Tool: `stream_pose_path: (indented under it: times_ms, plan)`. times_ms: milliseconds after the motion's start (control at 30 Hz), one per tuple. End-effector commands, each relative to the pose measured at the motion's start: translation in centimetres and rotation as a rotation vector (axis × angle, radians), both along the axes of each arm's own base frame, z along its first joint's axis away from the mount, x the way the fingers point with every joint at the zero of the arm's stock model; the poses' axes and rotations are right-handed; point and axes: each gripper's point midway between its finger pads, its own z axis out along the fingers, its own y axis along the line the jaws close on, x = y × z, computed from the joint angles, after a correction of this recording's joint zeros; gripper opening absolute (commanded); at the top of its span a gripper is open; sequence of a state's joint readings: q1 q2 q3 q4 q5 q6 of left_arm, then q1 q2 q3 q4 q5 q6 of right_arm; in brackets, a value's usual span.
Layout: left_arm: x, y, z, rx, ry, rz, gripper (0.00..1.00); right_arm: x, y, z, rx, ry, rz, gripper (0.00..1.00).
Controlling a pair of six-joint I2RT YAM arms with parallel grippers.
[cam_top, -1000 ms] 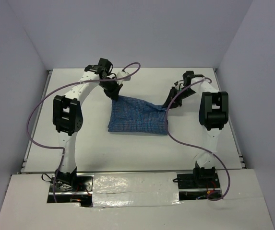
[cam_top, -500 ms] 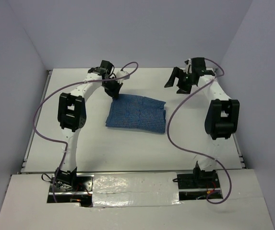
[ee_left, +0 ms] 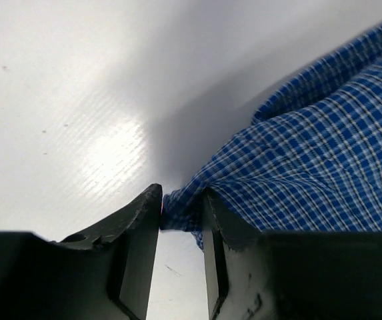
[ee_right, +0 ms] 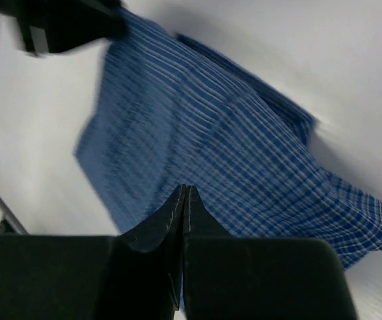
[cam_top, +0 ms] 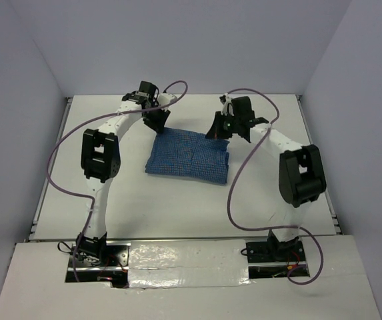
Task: Fold and stack the long sleeve shirts
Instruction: Fold the shirt
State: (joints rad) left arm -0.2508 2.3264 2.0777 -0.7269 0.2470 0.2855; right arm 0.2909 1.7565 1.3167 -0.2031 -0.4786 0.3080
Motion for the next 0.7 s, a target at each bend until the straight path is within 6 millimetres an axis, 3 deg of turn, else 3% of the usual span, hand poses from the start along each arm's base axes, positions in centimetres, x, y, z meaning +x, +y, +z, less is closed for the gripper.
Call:
stream_pose_path:
  times_ms: [0,67,100,200,233,333,367,433,467,533,567,600,633,667]
  plan:
    - [3.3,1.4,0.9,-0.002,-0.086,0.123,0.43,0.8,-0.8,-2.8,-0.029,0.066,-0.063,0.0]
    - [4.2,2.4,1.0,-0.019,-0.093,0.175,0.45,1.2,-1.3,-4.8,-0.076,0.115,-0.094,0.0]
    - [4.8,2.6,1.1,-0.03,-0.097,0.189,0.45,2.0,-1.4,-4.6,-0.083,0.111,-0.102,0.0]
    - [5.8,3.3,1.5,-0.066,-0.089,0.233,0.46,3.2,-1.5,-6.7,-0.127,0.174,-0.136,0.0]
    - [5.8,3.5,1.7,-0.077,-0.081,0.247,0.46,3.4,-2.1,-8.6,-0.159,0.218,-0.155,0.0]
    - [5.8,3.2,4.3,-0.115,-0.115,0.245,0.44,5.0,-1.8,-8.6,-0.17,0.232,-0.173,0.0]
    - [5.6,2.9,7.0,-0.146,-0.154,0.241,0.44,5.4,-1.8,-9.4,-0.179,0.248,-0.183,0.0]
    - [4.9,1.9,9.4,-0.208,-0.182,0.212,0.45,6.4,-1.7,-8.6,-0.167,0.237,-0.205,0.0]
    - [3.9,1.6,11.6,-0.234,-0.205,0.206,0.45,6.6,-1.6,-8.9,-0.169,0.244,-0.21,0.0]
    - [2.2,0.0,13.1,-0.279,-0.208,0.161,0.44,7.2,-1.7,-8.4,-0.173,0.242,-0.221,0.0]
    - [1.0,-0.7,15.3,-0.305,-0.241,0.132,0.44,7.4,-1.9,-8.5,-0.177,0.245,-0.223,0.0]
    - [-0.8,-2.0,13.6,-0.307,-0.186,0.092,0.45,7.6,-1.9,-7.8,-0.178,0.239,-0.223,0.0]
    - [-1.8,-2.5,13.3,-0.309,-0.169,0.07,0.45,7.7,-2.0,-7.4,-0.182,0.231,-0.225,0.02]
    - [-3.4,-3.0,12.4,-0.304,-0.123,0.052,0.45,7.9,-2.0,-6.0,-0.185,0.201,-0.222,0.11]
